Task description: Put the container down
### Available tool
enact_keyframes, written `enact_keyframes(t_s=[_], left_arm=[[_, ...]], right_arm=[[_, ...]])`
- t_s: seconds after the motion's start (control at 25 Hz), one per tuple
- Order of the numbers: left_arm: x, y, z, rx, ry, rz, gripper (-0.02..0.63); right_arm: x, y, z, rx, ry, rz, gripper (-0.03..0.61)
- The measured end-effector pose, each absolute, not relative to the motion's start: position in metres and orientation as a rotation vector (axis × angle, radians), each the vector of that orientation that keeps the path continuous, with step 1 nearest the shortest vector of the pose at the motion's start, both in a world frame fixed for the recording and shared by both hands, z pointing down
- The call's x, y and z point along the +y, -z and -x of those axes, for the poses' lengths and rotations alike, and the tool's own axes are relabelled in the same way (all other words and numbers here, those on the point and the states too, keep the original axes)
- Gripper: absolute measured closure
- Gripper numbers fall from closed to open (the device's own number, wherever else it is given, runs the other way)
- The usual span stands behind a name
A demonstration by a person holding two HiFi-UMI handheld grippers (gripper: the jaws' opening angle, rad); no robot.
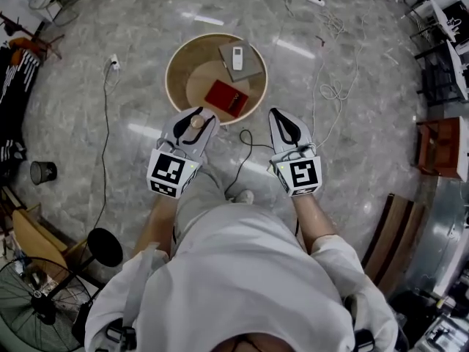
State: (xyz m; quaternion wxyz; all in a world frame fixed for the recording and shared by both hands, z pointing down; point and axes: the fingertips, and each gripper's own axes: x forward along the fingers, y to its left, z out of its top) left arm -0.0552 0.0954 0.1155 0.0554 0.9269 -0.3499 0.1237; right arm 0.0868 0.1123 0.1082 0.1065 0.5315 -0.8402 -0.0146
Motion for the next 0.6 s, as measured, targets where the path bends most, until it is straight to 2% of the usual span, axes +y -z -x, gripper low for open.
enact_keyframes(t_s=[0.6], left_arm=[[-0.040, -0.140, 0.091, -0.833, -0.367, -2.925, 0.483]], right_arm=[[-0.019, -0.120, -0.034, -2.341, 0.055, -1.697, 0.574]])
